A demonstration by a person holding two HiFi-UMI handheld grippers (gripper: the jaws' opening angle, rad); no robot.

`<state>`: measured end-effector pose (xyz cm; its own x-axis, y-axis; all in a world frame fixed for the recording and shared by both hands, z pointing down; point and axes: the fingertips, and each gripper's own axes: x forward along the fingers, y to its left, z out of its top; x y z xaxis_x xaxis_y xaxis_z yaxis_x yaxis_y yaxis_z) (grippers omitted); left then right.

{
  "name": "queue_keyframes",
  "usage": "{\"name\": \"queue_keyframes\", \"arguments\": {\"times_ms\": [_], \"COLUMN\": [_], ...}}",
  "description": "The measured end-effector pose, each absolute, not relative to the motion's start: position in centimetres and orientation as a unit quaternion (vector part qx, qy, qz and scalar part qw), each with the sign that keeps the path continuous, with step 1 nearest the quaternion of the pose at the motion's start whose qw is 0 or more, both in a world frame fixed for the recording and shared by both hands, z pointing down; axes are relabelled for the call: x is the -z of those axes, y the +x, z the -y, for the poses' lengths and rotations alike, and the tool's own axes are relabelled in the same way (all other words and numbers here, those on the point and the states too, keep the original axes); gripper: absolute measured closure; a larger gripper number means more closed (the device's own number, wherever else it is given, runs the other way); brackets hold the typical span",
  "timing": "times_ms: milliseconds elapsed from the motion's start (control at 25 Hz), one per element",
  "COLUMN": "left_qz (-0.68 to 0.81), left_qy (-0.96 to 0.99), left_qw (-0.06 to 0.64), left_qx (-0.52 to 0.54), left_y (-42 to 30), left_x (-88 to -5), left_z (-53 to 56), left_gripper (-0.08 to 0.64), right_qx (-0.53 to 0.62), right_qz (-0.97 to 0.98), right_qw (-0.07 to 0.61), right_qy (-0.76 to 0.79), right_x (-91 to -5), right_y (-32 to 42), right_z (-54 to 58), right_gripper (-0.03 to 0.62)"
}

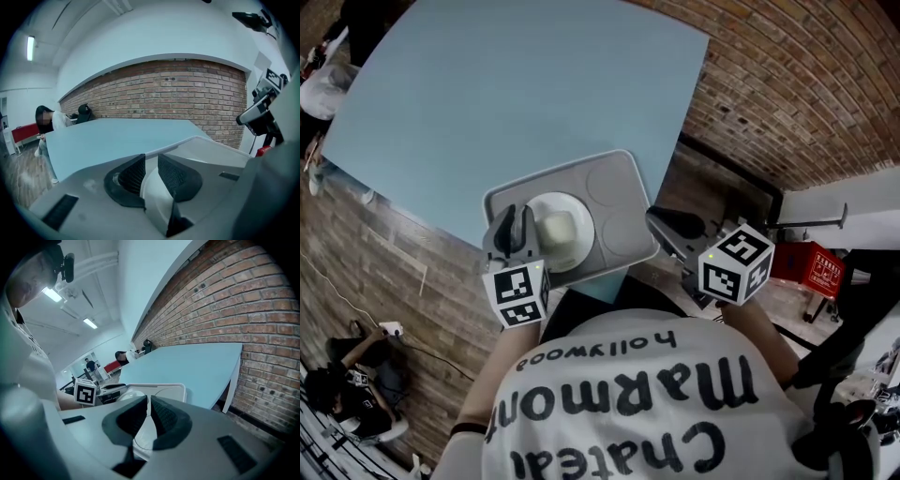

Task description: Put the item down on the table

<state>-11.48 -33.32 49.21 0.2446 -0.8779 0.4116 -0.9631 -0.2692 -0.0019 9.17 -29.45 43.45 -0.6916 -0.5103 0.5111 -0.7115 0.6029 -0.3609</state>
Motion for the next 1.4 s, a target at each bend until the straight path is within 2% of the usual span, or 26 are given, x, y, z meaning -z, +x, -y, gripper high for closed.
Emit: {"name": "queue_keyframes", "arguments": {"times_ms": [360, 840, 1160, 1400], "left_qz": [0.61, 0.57, 0.532, 0.532], "left_qy": [0.766, 0.79, 0.813, 0.81], "left_qw": [0.15, 0.224, 0.236, 0.244], "left_qx": [-0.137, -0.031, -0.029, -0.03], "left_y": [-13.1, -15.6, -15.7, -16.2], "left_x": [-47.9, -42.8, -42.1, -42.7], "left_z": [32.5, 29.2, 25.2, 22.5], "left_gripper": [0.492, 0.492, 0.495, 0.495], "right_qx": [-0.269, -0.23, -0.242, -0.233], "right_qz": [0.885, 0.911, 0.91, 0.908], "right_qw": [0.177, 0.175, 0.156, 0.186], "right_qy": [0.338, 0.295, 0.298, 0.295], "right_x": [-42.8, -40.3, -40.1, -41.0], "right_y": [8.6, 3.5, 1.0, 0.0], "right_z": [29.5, 28.5, 27.3, 25.5], "right_gripper": [0.566, 0.566, 0.568, 0.568]}}
